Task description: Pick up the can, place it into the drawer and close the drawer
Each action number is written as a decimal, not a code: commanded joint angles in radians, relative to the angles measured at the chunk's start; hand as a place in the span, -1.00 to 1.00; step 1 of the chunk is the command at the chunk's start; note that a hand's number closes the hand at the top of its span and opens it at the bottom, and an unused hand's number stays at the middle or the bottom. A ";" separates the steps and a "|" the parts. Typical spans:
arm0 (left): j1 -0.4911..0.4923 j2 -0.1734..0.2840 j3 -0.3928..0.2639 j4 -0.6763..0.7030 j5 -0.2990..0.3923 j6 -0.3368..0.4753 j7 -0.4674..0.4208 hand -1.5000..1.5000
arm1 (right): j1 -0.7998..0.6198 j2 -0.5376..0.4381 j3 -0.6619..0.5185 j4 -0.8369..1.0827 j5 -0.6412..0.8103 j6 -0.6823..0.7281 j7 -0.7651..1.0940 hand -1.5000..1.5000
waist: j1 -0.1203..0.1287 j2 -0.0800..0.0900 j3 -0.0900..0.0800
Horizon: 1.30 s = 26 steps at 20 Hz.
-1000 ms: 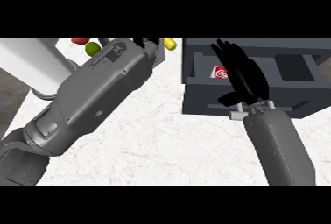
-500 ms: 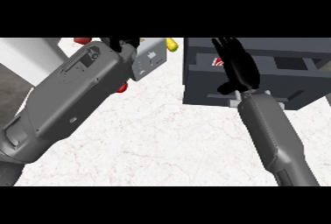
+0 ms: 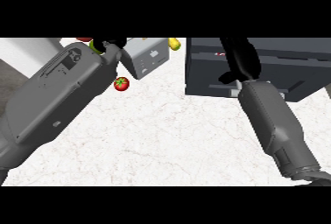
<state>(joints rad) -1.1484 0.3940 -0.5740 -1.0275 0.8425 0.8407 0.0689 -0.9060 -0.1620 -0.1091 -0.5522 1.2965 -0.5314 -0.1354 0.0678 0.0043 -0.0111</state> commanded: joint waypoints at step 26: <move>0.058 0.080 -0.003 -0.185 -0.065 0.017 0.111 -1.00 | -0.357 -0.033 -0.294 0.343 -0.218 0.052 -0.143 -1.00 | 0.050 0.030 0.018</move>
<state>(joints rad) -1.0952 0.4640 -0.5726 -1.2052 0.7849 0.8554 0.1715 -1.1793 -0.2394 -0.2791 -0.1755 1.2225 -0.5282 -0.2346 0.0958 0.0476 0.0141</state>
